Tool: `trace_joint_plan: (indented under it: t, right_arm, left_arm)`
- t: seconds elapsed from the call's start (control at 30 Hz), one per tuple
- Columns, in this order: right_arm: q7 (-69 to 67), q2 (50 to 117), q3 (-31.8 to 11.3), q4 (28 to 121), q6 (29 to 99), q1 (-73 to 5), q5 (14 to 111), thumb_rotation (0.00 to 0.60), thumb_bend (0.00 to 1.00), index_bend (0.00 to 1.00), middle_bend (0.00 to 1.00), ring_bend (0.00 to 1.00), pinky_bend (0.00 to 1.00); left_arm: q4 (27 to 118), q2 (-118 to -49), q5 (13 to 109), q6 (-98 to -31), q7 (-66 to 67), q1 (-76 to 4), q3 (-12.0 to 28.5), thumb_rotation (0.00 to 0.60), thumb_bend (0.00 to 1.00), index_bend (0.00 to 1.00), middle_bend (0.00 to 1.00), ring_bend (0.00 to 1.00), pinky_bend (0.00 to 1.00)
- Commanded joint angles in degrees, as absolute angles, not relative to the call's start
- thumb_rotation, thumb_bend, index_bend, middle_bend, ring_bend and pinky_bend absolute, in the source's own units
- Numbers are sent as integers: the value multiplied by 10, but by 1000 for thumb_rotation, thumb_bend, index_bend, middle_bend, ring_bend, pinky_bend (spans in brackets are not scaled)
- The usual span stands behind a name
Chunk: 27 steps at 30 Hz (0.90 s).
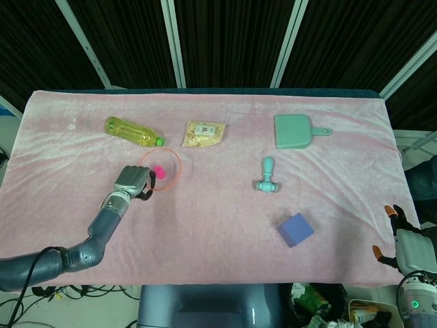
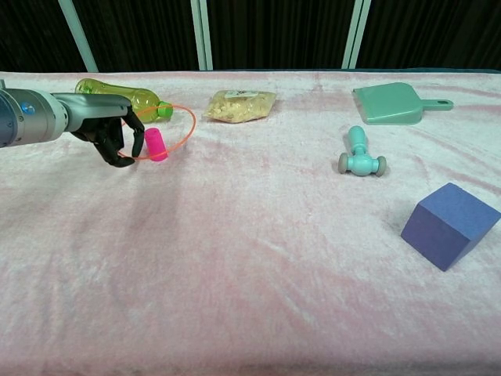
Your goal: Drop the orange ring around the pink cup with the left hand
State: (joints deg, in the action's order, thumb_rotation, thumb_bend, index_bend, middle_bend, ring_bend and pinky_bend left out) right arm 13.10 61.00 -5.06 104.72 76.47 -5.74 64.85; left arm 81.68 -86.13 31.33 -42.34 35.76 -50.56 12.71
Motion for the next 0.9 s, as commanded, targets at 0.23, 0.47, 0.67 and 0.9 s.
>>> trace_joint_plan:
  t: [0.23, 0.47, 0.67, 0.9]
  right_arm:
    - [132, 610, -51, 1048, 764, -58, 646, 600, 237, 31, 25, 213, 248]
    - [133, 610, -51, 1048, 765, -58, 646, 600, 237, 31, 25, 213, 248]
    - [133, 609, -51, 1049, 763, -59, 644, 600, 237, 31, 25, 213, 248]
    - [134, 609, -52, 1050, 766, -59, 646, 600, 236, 31, 25, 213, 248]
  left_arm:
    - [801, -869, 313, -394, 335, -518, 108, 600, 272, 385, 974, 1000, 1000]
    - [839, -848, 331, -396, 321, -520, 95, 600, 272, 383, 973, 1000, 1000]
    - [934, -799, 387, -447, 309, -500, 90, 600, 272, 406, 968, 1000, 1000]
    - [1087, -710, 497, -560, 291, -434, 69, 600, 272, 420, 851, 879, 967]
